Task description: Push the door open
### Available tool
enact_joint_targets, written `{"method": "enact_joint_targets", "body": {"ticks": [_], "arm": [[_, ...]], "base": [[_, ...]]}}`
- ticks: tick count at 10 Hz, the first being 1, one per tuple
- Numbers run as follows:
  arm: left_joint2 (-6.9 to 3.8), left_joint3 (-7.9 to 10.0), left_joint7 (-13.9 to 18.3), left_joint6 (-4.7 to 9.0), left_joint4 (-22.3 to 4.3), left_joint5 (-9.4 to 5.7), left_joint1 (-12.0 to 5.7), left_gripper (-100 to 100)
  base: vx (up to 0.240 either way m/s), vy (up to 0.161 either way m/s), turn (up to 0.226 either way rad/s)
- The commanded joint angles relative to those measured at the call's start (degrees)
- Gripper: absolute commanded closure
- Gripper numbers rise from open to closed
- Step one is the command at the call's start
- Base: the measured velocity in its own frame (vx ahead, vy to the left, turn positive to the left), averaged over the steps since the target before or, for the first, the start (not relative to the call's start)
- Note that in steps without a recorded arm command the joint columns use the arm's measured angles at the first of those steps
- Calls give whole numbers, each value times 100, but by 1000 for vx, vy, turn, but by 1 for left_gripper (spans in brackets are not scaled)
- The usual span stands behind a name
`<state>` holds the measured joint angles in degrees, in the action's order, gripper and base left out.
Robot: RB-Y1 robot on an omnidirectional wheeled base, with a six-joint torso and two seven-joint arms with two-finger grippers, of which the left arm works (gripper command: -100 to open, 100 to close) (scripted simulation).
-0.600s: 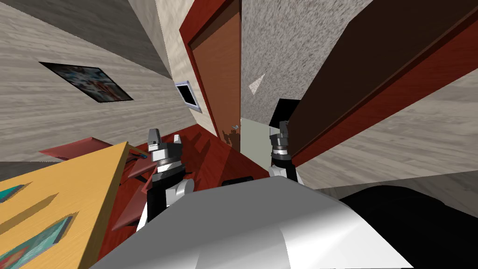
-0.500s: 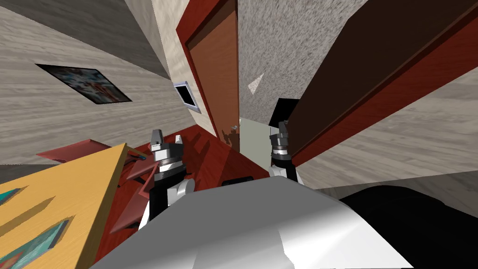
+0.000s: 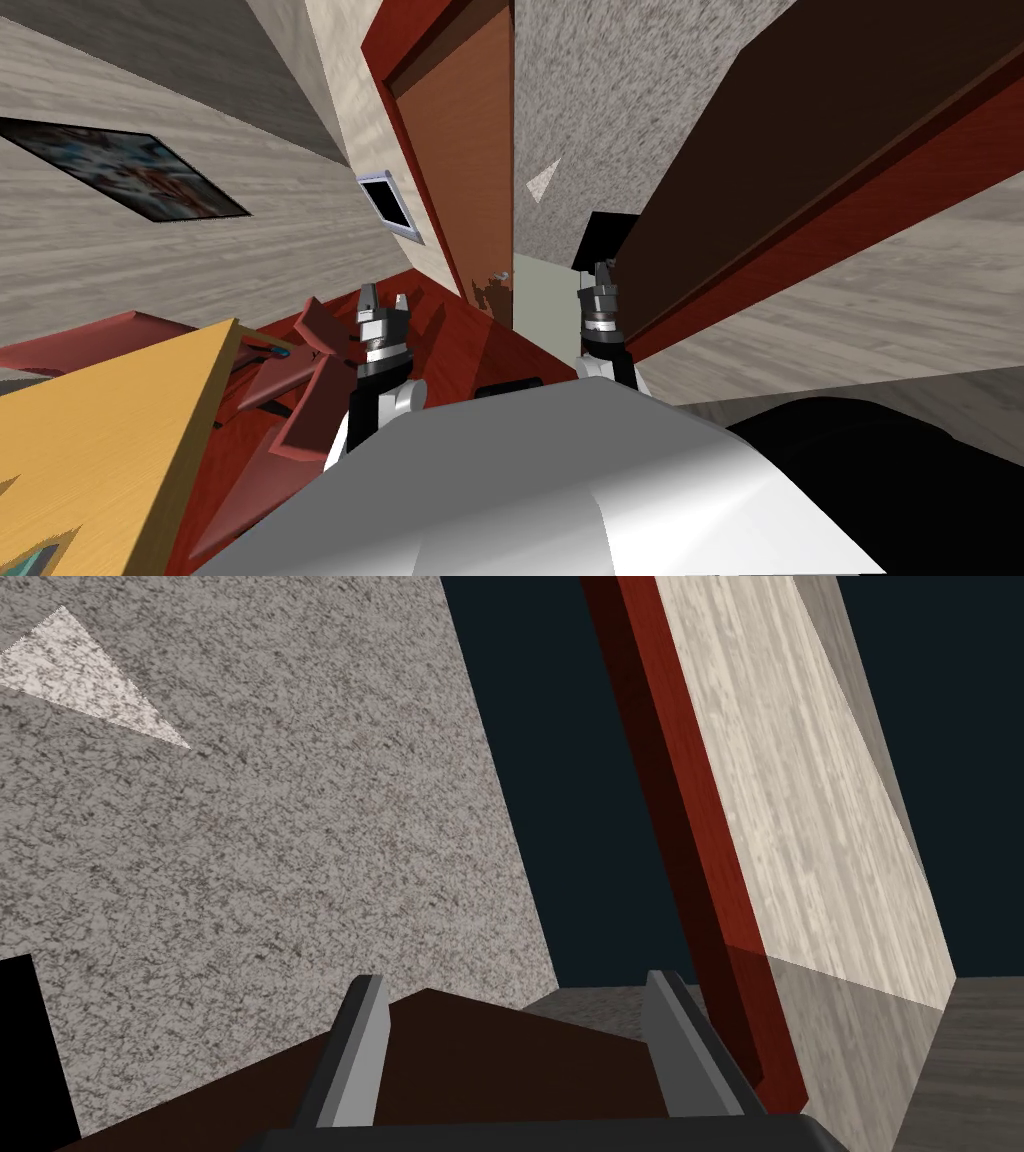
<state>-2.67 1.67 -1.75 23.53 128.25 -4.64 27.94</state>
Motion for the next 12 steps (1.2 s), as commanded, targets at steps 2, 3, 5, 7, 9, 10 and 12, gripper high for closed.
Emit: {"method": "enact_joint_targets", "body": {"ticks": [2, 3, 5, 7, 9, 10, 12], "arm": [[-40, -109, 11, 99, -340, 24, -88, -100], [-57, -149, 17, 131, -460, 31, -120, -100], [-89, -237, 31, 202, -731, 48, -191, -100], [-120, -328, 45, 276, -1011, 66, -265, -100], [-149, -426, 60, 355, -1312, 84, -344, -100], [-163, -477, 68, 396, -1467, 94, -385, -100], [-190, -579, 83, 478, -1780, 113, -467, -100]], "base": [[85, 22, -74], [68, 12, -88], [80, 32, -70], [87, 45, -95], [104, 40, -89], [90, 45, -106], [94, 48, -102]]}}
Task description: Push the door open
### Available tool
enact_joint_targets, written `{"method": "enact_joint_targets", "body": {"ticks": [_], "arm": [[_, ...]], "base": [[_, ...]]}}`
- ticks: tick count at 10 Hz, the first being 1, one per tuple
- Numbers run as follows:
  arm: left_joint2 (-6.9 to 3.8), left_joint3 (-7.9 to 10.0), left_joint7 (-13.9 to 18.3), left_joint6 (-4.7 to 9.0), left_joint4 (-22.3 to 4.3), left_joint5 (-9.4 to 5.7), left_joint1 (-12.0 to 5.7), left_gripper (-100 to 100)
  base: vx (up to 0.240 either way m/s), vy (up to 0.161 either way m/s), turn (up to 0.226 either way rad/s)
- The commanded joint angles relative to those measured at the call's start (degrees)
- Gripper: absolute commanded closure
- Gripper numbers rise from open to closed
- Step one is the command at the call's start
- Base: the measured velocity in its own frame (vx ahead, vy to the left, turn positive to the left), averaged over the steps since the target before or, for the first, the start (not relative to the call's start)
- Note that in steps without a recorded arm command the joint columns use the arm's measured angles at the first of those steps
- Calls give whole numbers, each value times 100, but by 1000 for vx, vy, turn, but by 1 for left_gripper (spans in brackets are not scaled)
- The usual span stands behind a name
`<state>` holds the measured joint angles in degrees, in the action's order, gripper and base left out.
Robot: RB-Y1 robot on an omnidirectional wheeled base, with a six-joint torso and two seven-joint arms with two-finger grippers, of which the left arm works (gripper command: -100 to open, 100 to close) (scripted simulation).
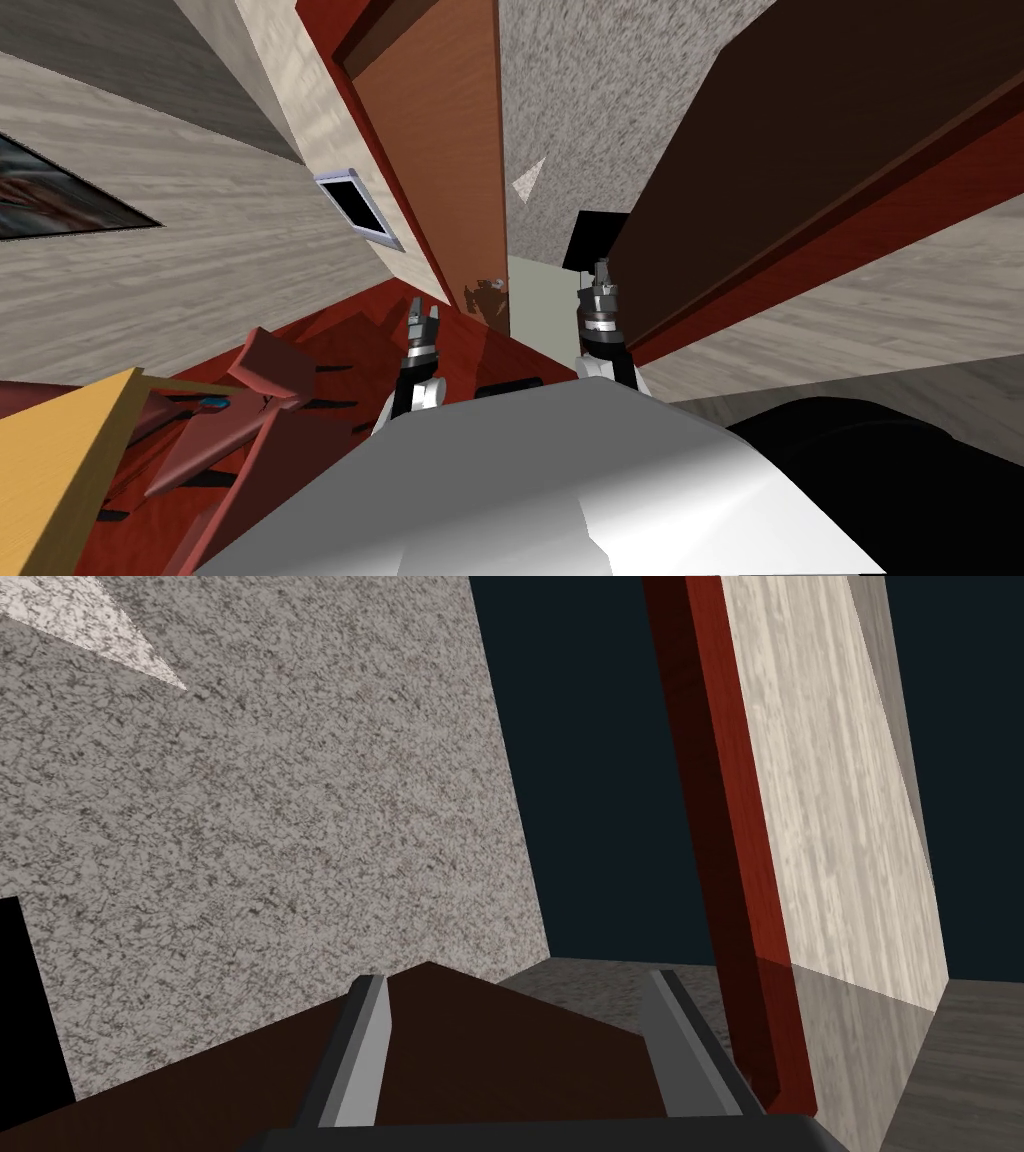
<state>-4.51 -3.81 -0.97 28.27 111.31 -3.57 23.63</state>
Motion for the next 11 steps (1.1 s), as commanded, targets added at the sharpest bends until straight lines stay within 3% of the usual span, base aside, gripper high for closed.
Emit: {"method": "enact_joint_targets", "body": {"ticks": [1, 8, 11], "arm": [[-17, -84, 14, 47, -251, 16, -79, -100], [-84, -467, 72, 356, -1425, 89, -388, -100], [-95, -578, 89, 445, -1764, 110, -478, -100]], "base": [[96, 52, -85], [86, 54, -104], [72, 51, -69]]}}
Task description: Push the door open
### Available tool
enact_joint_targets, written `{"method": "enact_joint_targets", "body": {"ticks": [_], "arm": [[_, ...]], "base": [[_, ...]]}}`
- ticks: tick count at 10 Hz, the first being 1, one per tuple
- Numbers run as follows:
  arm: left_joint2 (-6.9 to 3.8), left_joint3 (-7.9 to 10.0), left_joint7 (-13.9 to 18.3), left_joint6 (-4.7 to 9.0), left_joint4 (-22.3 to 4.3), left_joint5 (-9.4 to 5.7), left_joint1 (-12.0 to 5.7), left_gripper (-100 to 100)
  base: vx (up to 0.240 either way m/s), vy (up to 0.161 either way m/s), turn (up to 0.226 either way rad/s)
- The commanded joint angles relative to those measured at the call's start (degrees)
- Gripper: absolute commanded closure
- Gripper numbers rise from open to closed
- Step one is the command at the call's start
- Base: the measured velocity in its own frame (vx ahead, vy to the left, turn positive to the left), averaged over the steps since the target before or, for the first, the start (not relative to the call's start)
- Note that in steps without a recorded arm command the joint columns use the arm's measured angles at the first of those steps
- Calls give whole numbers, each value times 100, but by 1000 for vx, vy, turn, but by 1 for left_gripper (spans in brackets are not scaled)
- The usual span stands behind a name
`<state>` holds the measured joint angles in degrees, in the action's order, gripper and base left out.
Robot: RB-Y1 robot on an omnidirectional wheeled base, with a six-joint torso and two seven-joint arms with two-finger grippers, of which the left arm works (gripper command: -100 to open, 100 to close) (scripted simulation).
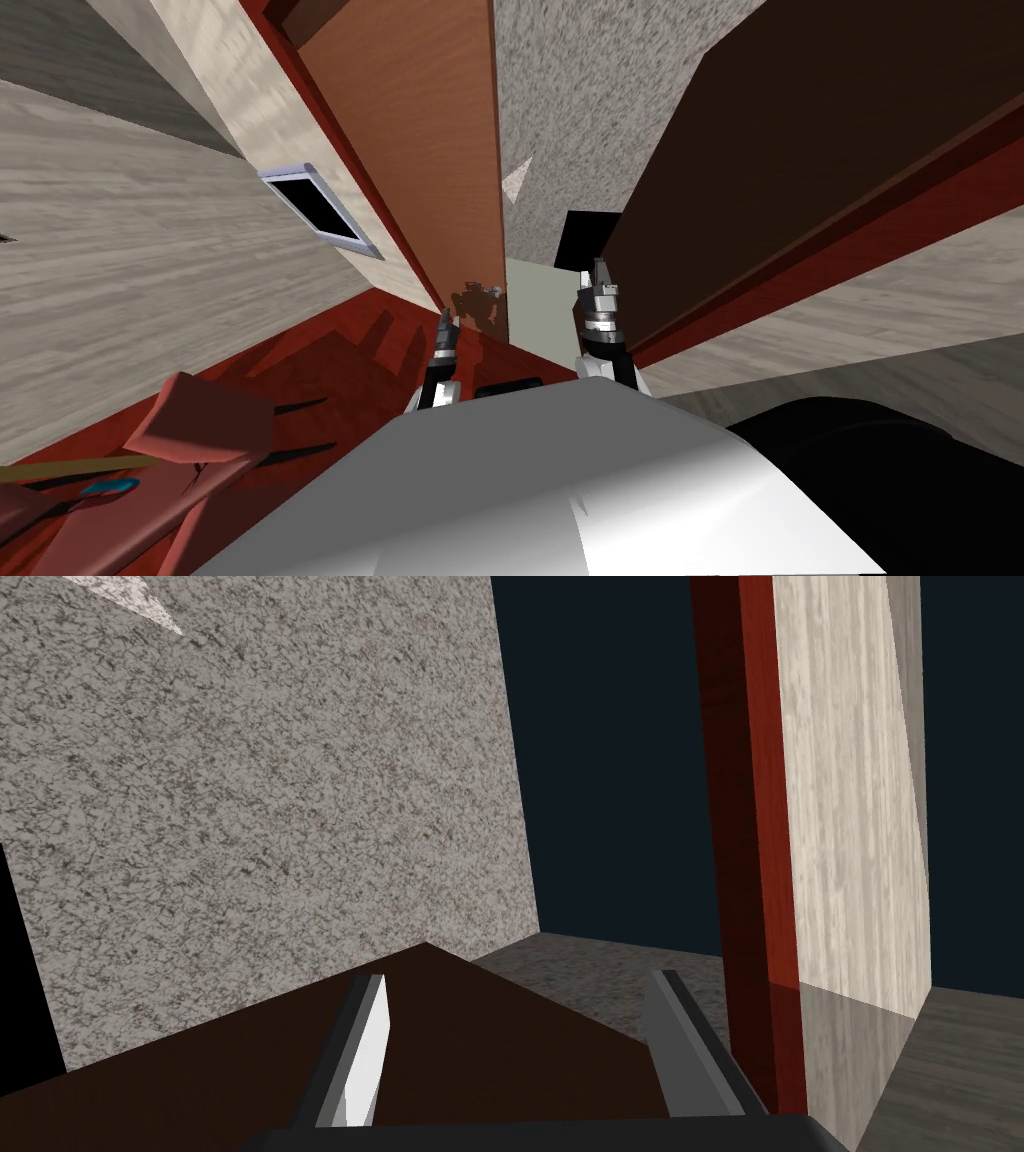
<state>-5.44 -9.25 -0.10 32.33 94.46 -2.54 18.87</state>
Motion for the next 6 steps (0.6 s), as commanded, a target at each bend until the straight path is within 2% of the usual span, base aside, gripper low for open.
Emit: {"method": "enact_joint_targets", "body": {"ticks": [1, 2, 3, 6], "arm": [[-8, -90, 11, 84, -249, 18, -47, -100], [-13, -145, 20, 129, -419, 29, -92, -100], [-13, -145, 20, 129, -419, 29, -92, -100], [-23, -307, 44, 259, -890, 59, -222, -100]], "base": [[78, 46, -114], [82, 58, -102], [47, 39, -29], [61, 50, -90]]}}
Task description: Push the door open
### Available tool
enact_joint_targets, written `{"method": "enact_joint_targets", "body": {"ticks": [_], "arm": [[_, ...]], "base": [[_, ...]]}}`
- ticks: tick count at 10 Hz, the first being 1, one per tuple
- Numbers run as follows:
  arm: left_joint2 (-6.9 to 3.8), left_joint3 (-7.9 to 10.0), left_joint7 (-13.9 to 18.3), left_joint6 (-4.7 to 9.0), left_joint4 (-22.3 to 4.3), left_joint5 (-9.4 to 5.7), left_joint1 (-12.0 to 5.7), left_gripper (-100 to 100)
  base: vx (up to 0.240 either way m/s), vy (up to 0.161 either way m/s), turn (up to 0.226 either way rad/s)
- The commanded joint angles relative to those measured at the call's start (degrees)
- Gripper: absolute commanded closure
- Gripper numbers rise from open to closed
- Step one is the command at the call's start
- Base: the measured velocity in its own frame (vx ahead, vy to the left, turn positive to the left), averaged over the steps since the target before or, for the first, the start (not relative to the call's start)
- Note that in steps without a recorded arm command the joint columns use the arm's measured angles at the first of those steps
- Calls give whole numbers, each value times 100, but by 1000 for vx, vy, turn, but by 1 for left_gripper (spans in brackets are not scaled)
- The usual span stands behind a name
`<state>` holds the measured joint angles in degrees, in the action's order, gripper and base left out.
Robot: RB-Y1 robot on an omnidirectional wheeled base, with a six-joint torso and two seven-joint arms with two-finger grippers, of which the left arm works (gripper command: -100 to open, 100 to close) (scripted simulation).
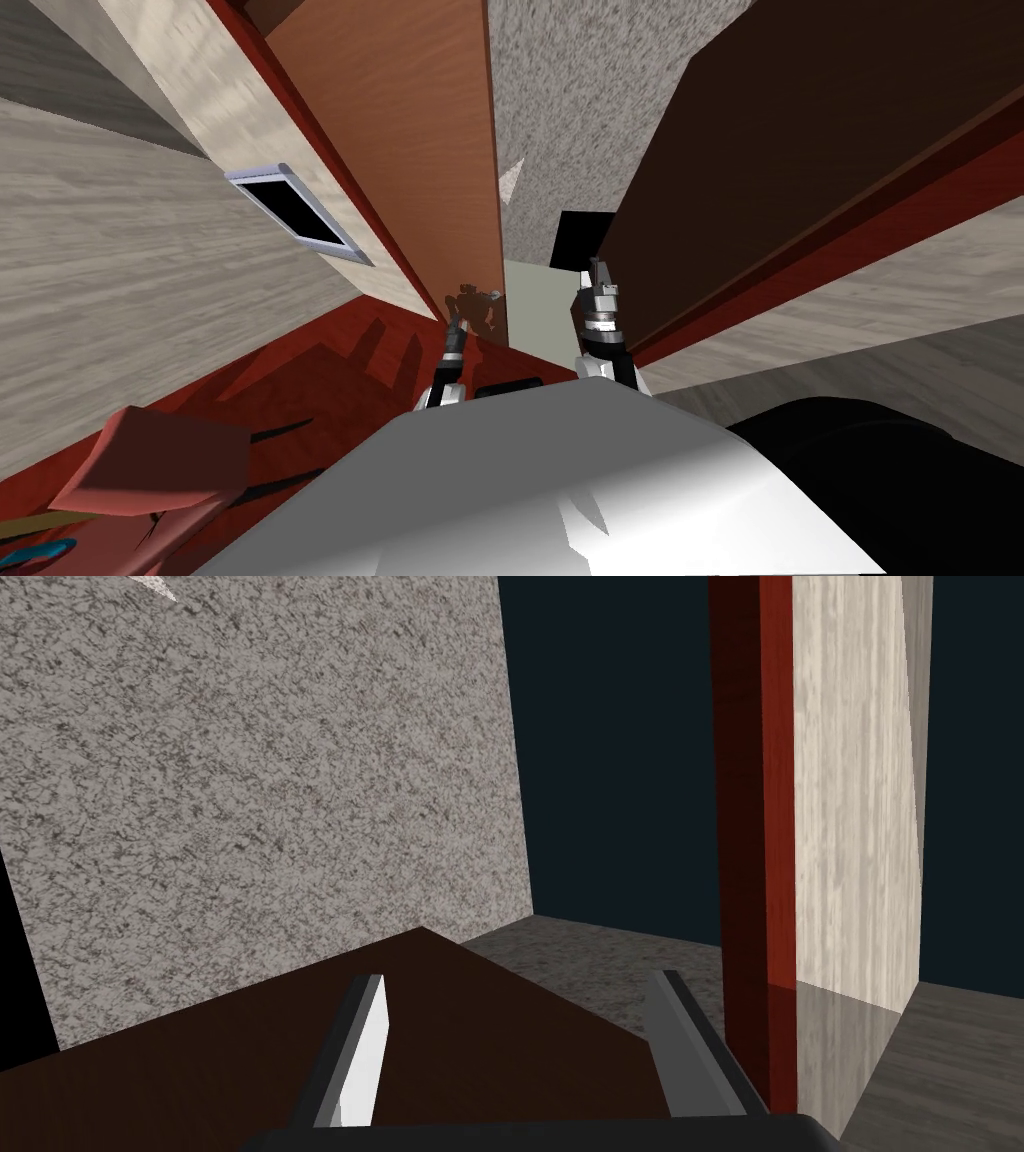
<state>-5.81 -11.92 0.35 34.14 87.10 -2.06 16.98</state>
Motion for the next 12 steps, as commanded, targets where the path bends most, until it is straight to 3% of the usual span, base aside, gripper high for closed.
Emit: {"method": "enact_joint_targets", "body": {"ticks": [1, 11, 12], "arm": [[15, -39, -1, 79, -177, 11, -32, -100], [14, -521, 73, 468, -1657, 103, -422, -100], [18, -600, 85, 531, -1898, 118, -485, -100]], "base": [[52, 49, -29], [75, 61, -89], [92, 78, -135]]}}
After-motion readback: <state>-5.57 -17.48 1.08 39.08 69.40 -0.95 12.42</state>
